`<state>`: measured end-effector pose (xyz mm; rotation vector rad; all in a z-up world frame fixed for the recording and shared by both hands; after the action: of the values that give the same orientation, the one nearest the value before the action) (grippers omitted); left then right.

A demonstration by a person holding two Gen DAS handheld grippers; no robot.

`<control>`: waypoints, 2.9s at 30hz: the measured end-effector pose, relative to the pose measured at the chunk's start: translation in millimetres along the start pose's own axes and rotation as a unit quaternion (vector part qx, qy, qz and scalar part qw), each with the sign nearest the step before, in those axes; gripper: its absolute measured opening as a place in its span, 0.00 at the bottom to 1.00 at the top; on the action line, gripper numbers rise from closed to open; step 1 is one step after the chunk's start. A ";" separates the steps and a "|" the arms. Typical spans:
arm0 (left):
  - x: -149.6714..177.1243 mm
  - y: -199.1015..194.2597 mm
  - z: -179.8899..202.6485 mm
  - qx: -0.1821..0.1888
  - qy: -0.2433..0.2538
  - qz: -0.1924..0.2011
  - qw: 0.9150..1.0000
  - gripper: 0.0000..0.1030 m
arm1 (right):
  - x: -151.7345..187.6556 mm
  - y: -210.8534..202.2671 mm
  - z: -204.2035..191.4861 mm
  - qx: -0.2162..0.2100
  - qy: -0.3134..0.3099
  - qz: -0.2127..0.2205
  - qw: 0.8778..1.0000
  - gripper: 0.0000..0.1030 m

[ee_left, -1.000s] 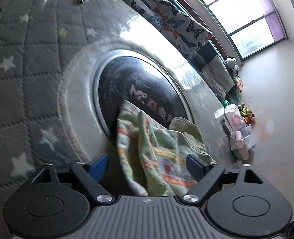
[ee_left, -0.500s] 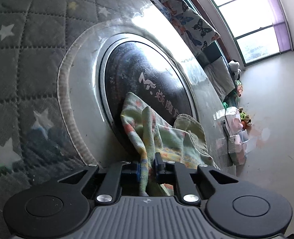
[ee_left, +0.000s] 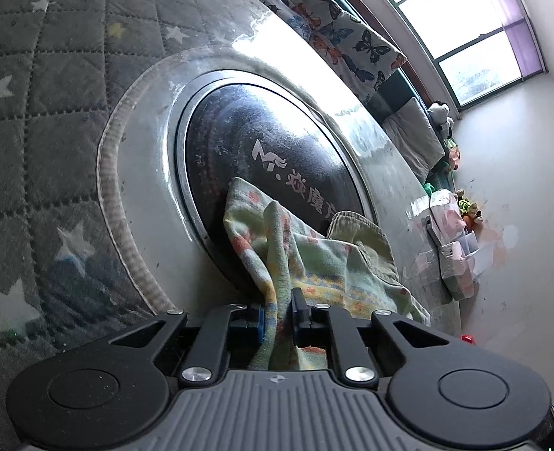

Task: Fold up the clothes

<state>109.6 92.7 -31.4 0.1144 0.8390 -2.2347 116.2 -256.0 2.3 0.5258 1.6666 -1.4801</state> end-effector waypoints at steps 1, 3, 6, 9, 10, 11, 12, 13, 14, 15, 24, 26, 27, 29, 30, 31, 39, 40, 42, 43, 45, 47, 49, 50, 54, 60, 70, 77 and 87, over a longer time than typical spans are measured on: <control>0.1 0.6 0.4 -0.001 0.001 0.000 1.000 0.13 | 1.3 3.5 8.1 0.009 0.011 -0.001 1.000 0.40; 0.3 0.9 1.4 -0.003 0.005 -0.001 1.000 0.13 | 4.0 10.5 24.3 0.027 0.033 -0.003 0.999 0.44; -0.2 2.3 2.6 -0.005 0.009 -0.002 1.000 0.13 | 6.9 18.4 37.6 0.036 0.051 -0.012 0.998 0.50; -0.9 3.4 3.4 -0.007 0.013 -0.002 1.000 0.13 | 10.0 25.7 45.3 0.033 0.065 -0.023 0.997 0.50; -1.0 3.8 3.6 -0.008 0.014 -0.002 1.000 0.13 | 10.7 27.0 46.3 0.032 0.068 -0.025 0.997 0.50; -1.0 4.2 3.9 -0.008 0.016 -0.002 1.000 0.13 | 11.1 27.2 45.8 0.032 0.070 -0.023 0.997 0.51; -1.1 4.6 4.1 -0.008 0.017 -0.002 1.000 0.13 | 11.6 27.4 45.3 0.032 0.072 -0.022 0.997 0.51; -1.3 5.0 4.2 -0.008 0.018 -0.002 1.000 0.13 | 12.0 27.6 44.7 0.032 0.074 -0.021 0.997 0.51; -1.5 5.3 4.3 -0.009 0.019 -0.003 1.000 0.13 | 12.5 27.7 44.2 0.032 0.076 -0.020 0.996 0.51; -1.6 5.6 4.7 -0.009 0.021 -0.003 1.000 0.13 | 12.9 27.9 43.7 0.031 0.078 -0.019 0.996 0.51; -1.6 8.6 18.5 -0.018 0.065 -0.001 0.998 0.13 | 10.9 17.3 37.0 0.012 0.092 -0.009 0.996 0.09; -2.3 8.3 24.9 -0.015 0.077 -0.001 0.997 0.11 | 9.9 11.6 36.7 0.012 0.096 -0.002 0.995 0.08; -2.7 8.2 28.1 -0.013 0.083 0.000 0.996 0.11 | 9.4 8.8 36.6 0.011 0.098 0.002 0.995 0.08; -3.5 7.9 34.5 -0.010 0.095 0.000 0.995 0.09 | 8.0 2.1 37.1 0.012 0.101 0.011 0.995 0.08; -3.8 7.8 37.7 -0.008 0.101 0.001 0.995 0.09 | 6.5 -2.9 38.5 0.015 0.103 0.018 0.994 0.08; -4.2 7.7 40.9 -0.007 0.107 0.001 0.994 0.09 | 5.1 -7.9 39.9 0.017 0.104 0.025 0.994 0.08; 3.6 46.7 90.5 0.019 0.149 -0.025 0.988 0.08 | -6.0 -38.0 71.4 0.066 0.115 0.059 0.989 0.07; 4.8 52.0 96.9 0.023 0.154 -0.029 0.987 0.08 | -7.1 -41.0 76.7 0.074 0.116 0.062 0.989 0.07; 7.0 62.5 109.8 0.030 0.165 -0.036 0.985 0.08 | -9.1 -47.1 87.4 0.091 0.119 0.068 0.986 0.07; 8.1 67.8 116.2 0.033 0.170 -0.040 0.984 0.08 | -10.0 -49.5 93.4 0.099 0.120 0.070 0.985 0.07; 10.3 78.3 129.1 0.040 0.180 -0.047 0.982 0.08 | -10.4 -52.7 105.7 0.115 0.125 0.071 0.983 0.07; 12.5 88.9 142.0 0.047 0.190 -0.054 0.979 0.08 | -10.4 -54.6 118.0 0.131 0.128 0.071 0.981 0.07; 15.0 99.7 154.5 0.053 0.200 -0.061 0.976 0.08 | -10.4 -55.2 128.0 0.145 0.130 0.070 0.978 0.07; 17.0 106.0 160.2 0.056 0.205 -0.065 0.975 0.08 | -10.5 -55.1 133.8 0.153 0.130 0.069 0.977 0.07; 25.0 130.6 179.0 0.060 0.220 -0.081 0.970 0.08 | -9.0 -51.7 156.8 0.182 0.134 0.060 0.972 0.07; 37.1 158.1 191.1 0.062 0.227 -0.102 0.967 0.08 | -2.4 -44.8 182.0 0.214 0.146 0.047 0.965 0.07; 51.0 183.9 189.9 0.046 0.232 -0.128 0.963 0.09 | 13.8 -27.5 197.6 0.230 0.161 0.016 0.960 0.07; 51.2 185.4 184.9 0.033 0.238 -0.128 0.962 0.09 | 24.4 -14.0 205.6 0.234 0.170 -0.007 0.957 0.08; 51.4 187.1 178.0 0.014 0.248 -0.127 0.960 0.10 | 36.8 -0.5 205.4 0.231 0.176 -0.033 0.956 0.14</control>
<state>226.1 -142.3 -8.5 0.6339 1.1358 -2.5002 156.6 -459.6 -19.7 1.0484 1.6044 -1.9254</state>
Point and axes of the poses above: each gripper's, at about its wrist camera, not at the fingertips, and y roughly the way its jaws point, z to its right, x to its underside, the point moved 2 cm from there along y, roughly the way its jaws point, and after that the axes turned 10 degrees about x, right-handed, at the moved point
